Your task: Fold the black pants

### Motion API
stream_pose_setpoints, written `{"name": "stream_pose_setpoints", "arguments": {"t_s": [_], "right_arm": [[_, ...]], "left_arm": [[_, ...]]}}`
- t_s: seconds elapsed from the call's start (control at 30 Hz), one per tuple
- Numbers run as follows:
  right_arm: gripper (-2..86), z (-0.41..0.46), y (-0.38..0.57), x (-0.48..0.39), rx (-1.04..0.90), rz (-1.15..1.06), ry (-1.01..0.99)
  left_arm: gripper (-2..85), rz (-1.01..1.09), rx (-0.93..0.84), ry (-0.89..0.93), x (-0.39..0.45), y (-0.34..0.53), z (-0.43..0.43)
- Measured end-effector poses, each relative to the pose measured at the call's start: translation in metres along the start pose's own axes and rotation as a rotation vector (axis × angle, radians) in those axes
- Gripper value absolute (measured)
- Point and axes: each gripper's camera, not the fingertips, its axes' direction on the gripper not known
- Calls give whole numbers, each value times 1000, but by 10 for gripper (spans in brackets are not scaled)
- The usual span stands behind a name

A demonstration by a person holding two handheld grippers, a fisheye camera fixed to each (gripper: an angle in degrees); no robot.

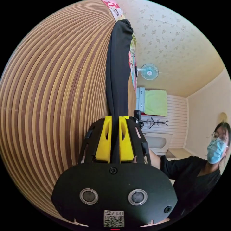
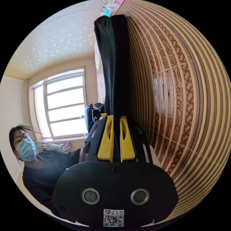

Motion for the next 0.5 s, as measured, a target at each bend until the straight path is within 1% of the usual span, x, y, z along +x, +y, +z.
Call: {"name": "stream_pose_setpoints", "arguments": {"t_s": [0.07,0.1,0.17,0.23,0.27,0.3,0.33,0.37,0.4,0.47,0.5], "right_arm": [[31,-20,33,-26,54,-38,-132],[30,-24,43,-35,64,-51,-165],[25,-37,86,-80,76,-129,-284],[23,-45,122,-123,61,-206,-339],[21,-50,147,-155,52,-264,-358],[20,-52,160,-173,45,-295,-366],[18,-57,184,-207,29,-347,-381],[17,-62,206,-244,9,-402,-387],[16,-65,216,-263,-2,-434,-386],[14,-77,256,-345,-44,-571,-362],[14,-80,264,-365,-53,-605,-354]], "left_arm": [[49,61,20,77,21,16,-9],[47,111,28,137,40,29,-18],[46,198,32,208,80,55,-33],[44,322,0,246,147,93,-52],[44,356,-8,247,165,104,-57],[44,420,-24,255,201,124,-67],[43,478,-42,277,236,144,-75],[43,507,-54,293,253,153,-78],[43,562,-72,332,286,169,-84],[42,641,-99,396,337,188,-93],[42,709,-116,423,372,198,-99]]}}
